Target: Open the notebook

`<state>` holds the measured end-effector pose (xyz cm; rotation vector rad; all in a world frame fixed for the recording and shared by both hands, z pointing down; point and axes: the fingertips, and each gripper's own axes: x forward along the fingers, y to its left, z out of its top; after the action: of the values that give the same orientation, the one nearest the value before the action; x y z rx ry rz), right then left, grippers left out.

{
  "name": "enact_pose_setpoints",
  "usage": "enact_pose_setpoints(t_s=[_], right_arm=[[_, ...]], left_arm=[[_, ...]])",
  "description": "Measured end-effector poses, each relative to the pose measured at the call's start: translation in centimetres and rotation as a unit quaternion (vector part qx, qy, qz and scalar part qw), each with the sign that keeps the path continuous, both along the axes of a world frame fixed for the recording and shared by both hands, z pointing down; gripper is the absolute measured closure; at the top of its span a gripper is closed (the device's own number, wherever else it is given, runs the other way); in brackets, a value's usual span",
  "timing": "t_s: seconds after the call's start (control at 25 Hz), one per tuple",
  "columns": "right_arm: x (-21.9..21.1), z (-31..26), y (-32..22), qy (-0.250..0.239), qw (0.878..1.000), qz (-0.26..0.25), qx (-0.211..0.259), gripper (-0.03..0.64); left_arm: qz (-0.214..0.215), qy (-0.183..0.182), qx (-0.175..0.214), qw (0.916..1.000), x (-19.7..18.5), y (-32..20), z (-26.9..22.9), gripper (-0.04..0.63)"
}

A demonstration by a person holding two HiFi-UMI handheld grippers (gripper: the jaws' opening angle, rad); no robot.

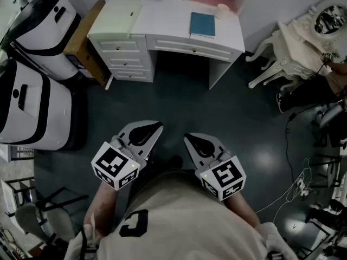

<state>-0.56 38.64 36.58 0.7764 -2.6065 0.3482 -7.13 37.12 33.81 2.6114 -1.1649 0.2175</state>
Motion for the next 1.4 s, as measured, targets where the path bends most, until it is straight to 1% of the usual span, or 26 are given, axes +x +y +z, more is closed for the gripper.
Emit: enact_pose_setpoints(t_s=[0.16,0.24,0.4,0.52,0.6,0.84,0.96,1.08,1.24,1.4], right_arm=[[3.2,-0.5,0.3,-0.003,1.0,0.013,-0.01,0.595],[4.6,-0.4,0.2,-0.005,1.0,0.026,-0.017,0.595],[6.7,-0.4,-0.4,-0.011,0.999,0.048,-0.019,0.595],[7.7,-0.3,-1.0,-0.029,0.997,0.064,-0.031,0.595],[7.6,-0.3,-1.5,-0.038,0.996,0.066,-0.04,0.595],[6.5,-0.7,-3.3,-0.029,0.998,0.051,-0.038,0.595],[5.4,-0.5,-4.8,-0.018,0.997,0.056,-0.041,0.595],[4.0,0.0,-6.3,0.001,0.997,0.061,-0.049,0.595],[2.4,-0.5,-8.8,0.02,0.997,0.062,-0.04,0.595],[0.1,0.0,-10.2,0.032,0.996,0.066,-0.047,0.595]], left_arm=[[0.054,0.001,-0.015,0.9984,6.2,0.9,-0.1,0.581],[0.07,-0.005,-0.014,0.9974,8.2,0.8,-0.2,0.581],[0.078,-0.008,-0.009,0.9969,10.3,0.1,-0.4,0.581],[0.077,-0.012,-0.009,0.9969,11.0,-0.3,-0.4,0.581],[0.071,-0.014,-0.013,0.9973,10.7,-0.4,-0.3,0.581],[0.047,-0.011,-0.019,0.9987,8.6,-2.1,-0.2,0.581],[0.041,-0.015,-0.019,0.9989,6.4,-4.0,0.3,0.581],[0.038,-0.012,-0.027,0.9988,3.7,-5.9,0.7,0.581],[0.041,-0.014,-0.019,0.9989,0.8,-9.1,0.2,0.581],[0.047,-0.021,-0.022,0.9984,-1.9,-11.1,0.7,0.581]])
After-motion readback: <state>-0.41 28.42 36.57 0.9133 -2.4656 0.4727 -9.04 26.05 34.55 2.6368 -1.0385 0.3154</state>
